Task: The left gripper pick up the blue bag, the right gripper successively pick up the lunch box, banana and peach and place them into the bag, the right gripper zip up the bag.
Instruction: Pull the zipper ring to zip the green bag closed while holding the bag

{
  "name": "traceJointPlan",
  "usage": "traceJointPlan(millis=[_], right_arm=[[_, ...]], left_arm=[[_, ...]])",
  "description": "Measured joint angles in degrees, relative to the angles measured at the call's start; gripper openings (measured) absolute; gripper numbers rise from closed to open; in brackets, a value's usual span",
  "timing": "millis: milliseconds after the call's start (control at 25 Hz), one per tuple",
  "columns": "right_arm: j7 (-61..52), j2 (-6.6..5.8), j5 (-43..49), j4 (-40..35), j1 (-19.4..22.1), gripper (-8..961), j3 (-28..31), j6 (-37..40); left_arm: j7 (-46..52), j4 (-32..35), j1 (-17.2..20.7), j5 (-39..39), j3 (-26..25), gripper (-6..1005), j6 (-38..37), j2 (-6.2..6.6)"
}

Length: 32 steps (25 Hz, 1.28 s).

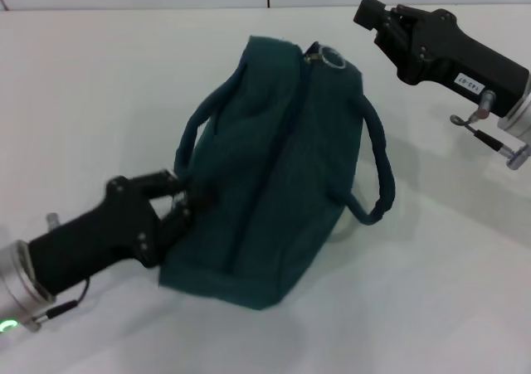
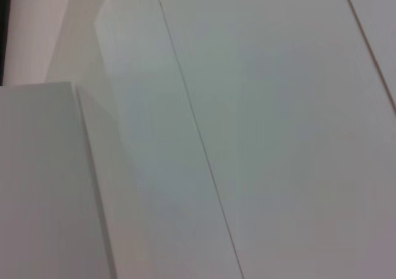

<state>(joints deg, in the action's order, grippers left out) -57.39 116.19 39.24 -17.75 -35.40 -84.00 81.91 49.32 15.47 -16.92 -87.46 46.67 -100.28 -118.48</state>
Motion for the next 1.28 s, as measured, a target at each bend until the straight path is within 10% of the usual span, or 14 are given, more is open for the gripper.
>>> traceJointPlan(millis=[560,920,1280], right_arm=[[0.3,-0.5,-5.1,-0.5,4.8,43,0.5,2.0],[0.9,-1.36,-4.9,-0.8,7.5,162,2.0,7.0],[0.9,-1.17,-5.1,-0.1,8.0,336,3.5,6.6]], left_arm=[[7.2,4.0,2.7,8.7,0.0,534,2.0,1.39],[36.3,33.2,4.9,6.3,0.0,709,0.2,2.33],[78.6,70.3,-6.5,-17.1,4.2,879,1.5,1.3]])
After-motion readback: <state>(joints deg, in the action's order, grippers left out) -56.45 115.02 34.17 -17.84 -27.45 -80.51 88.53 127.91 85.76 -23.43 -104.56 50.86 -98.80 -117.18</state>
